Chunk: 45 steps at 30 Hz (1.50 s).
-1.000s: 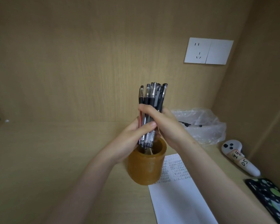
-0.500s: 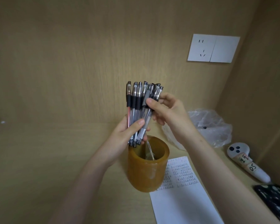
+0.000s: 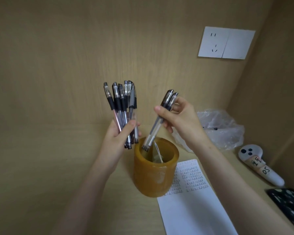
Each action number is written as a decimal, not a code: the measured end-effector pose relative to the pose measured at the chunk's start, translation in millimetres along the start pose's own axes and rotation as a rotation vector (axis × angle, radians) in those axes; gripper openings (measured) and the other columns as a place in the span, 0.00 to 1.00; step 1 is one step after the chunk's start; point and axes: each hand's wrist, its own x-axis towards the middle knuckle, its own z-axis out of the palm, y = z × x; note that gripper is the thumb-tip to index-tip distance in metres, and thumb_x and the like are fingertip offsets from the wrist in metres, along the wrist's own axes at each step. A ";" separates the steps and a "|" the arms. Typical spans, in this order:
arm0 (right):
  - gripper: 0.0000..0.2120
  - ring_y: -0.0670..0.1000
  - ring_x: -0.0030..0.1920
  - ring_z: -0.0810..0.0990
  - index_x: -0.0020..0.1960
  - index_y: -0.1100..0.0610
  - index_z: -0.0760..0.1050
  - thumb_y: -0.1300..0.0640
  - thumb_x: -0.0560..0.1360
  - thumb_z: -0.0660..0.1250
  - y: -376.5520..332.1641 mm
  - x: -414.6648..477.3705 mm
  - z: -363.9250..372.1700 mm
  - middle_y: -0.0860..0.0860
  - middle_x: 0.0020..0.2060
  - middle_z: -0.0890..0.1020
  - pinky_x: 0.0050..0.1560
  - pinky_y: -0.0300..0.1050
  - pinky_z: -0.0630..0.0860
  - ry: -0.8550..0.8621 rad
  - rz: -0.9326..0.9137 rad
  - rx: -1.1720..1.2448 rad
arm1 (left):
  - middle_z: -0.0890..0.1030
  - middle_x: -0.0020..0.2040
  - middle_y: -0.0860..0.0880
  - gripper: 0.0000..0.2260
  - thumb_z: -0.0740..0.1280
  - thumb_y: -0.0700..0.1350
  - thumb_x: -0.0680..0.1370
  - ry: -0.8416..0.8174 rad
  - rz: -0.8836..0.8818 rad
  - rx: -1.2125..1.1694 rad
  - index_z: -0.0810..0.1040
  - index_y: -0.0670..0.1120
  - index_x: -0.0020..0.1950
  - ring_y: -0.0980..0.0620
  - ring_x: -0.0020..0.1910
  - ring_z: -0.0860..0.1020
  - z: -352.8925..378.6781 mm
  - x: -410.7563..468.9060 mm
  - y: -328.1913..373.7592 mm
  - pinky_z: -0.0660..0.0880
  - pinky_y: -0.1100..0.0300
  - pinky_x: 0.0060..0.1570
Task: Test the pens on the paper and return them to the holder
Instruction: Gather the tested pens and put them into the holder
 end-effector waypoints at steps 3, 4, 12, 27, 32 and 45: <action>0.17 0.45 0.25 0.74 0.55 0.59 0.73 0.54 0.70 0.73 10.7 -6.1 12.0 0.53 0.34 0.81 0.23 0.35 0.70 -0.125 0.066 -0.154 | 0.81 0.40 0.52 0.14 0.62 0.47 0.77 -0.043 0.014 0.012 0.74 0.41 0.59 0.59 0.39 0.80 0.4 -3.6 -1.1 0.75 0.66 0.42; 0.17 0.45 0.25 0.75 0.54 0.57 0.74 0.52 0.70 0.74 13.1 -7.6 14.5 0.52 0.35 0.81 0.24 0.34 0.70 -0.155 0.079 -0.212 | 0.81 0.39 0.52 0.15 0.63 0.47 0.76 -0.056 0.020 0.013 0.75 0.40 0.58 0.58 0.40 0.81 0.8 -4.6 -1.0 0.75 0.68 0.42; 0.12 0.40 0.28 0.75 0.54 0.55 0.79 0.50 0.75 0.67 7.6 -6.0 -5.1 0.50 0.45 0.82 0.31 0.34 0.70 -0.005 0.069 -0.243 | 0.83 0.38 0.54 0.15 0.63 0.49 0.74 -0.085 -0.001 -0.017 0.75 0.42 0.58 0.58 0.40 0.81 -1.6 -8.5 -1.8 0.76 0.66 0.41; 0.17 0.47 0.27 0.74 0.55 0.66 0.74 0.57 0.72 0.72 -13.8 0.2 23.2 0.56 0.36 0.79 0.27 0.39 0.71 -0.032 -0.009 0.088 | 0.83 0.44 0.51 0.13 0.62 0.43 0.77 -0.180 0.062 0.002 0.75 0.41 0.60 0.55 0.39 0.81 1.6 -10.9 1.6 0.77 0.65 0.36; 0.17 0.48 0.26 0.74 0.53 0.68 0.73 0.56 0.72 0.72 -12.1 -0.7 25.3 0.59 0.36 0.79 0.25 0.40 0.71 0.047 -0.043 0.035 | 0.84 0.48 0.50 0.12 0.60 0.42 0.78 -0.154 0.052 -0.031 0.75 0.42 0.60 0.54 0.41 0.82 3.1 -11.7 0.3 0.78 0.64 0.37; 0.13 0.44 0.25 0.72 0.53 0.62 0.74 0.56 0.73 0.71 -9.9 1.0 9.0 0.50 0.36 0.80 0.26 0.38 0.69 0.152 -0.060 0.010 | 0.80 0.43 0.49 0.07 0.59 0.40 0.79 0.006 0.071 -0.139 0.74 0.47 0.53 0.56 0.38 0.81 3.0 -10.7 -4.4 0.78 0.64 0.35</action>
